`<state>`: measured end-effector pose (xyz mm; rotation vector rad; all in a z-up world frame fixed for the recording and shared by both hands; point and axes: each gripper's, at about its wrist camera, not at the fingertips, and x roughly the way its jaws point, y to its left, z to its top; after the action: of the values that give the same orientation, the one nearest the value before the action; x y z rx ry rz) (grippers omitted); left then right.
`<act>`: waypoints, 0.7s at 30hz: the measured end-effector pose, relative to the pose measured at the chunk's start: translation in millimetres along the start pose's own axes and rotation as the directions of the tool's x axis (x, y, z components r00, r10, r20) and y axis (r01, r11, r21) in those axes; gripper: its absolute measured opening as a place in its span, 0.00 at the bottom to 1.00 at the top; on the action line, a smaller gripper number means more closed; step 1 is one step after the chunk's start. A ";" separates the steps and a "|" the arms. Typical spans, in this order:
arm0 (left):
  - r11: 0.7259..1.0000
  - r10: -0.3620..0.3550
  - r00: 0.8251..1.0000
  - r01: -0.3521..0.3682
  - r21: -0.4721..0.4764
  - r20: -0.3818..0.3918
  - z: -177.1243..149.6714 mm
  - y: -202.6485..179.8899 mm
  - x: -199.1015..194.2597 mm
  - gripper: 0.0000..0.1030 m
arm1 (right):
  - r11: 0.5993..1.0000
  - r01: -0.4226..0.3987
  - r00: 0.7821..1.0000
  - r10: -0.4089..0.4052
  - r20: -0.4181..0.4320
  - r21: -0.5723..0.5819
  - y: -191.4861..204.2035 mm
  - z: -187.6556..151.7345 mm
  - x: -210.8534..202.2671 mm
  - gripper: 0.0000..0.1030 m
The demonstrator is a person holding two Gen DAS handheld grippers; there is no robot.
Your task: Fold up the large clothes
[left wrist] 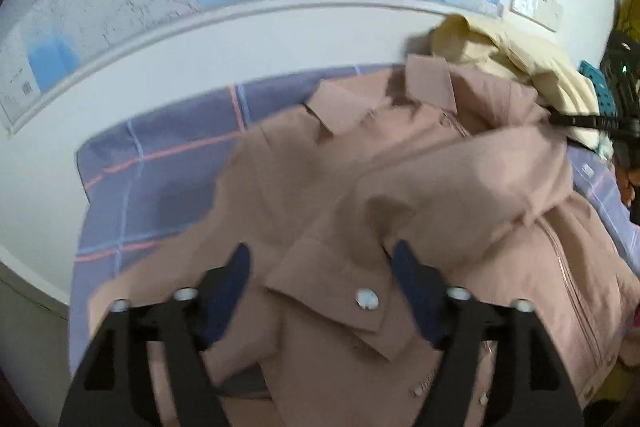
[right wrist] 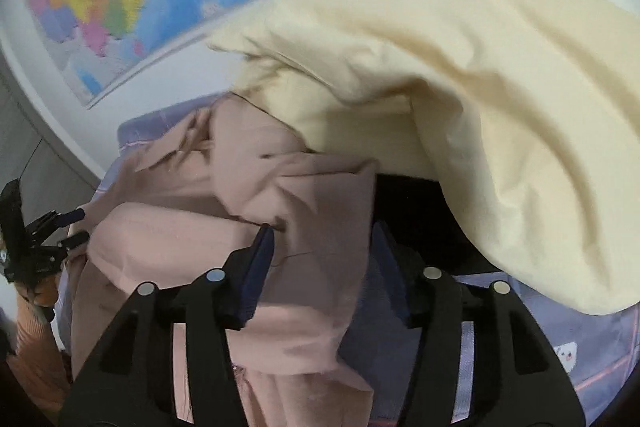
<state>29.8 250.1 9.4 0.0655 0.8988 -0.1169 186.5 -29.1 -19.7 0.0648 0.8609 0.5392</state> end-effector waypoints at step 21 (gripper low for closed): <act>0.988 0.153 0.988 -0.154 -0.034 -0.009 25.2 36.3 31.4 0.36 | 0.919 -0.055 0.981 -0.024 -0.194 -0.391 112.4 -26.3 96.6 0.57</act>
<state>73.5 281.1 0.8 0.1026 0.8990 0.0426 170.2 109.9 -75.1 -0.3575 0.9284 0.7344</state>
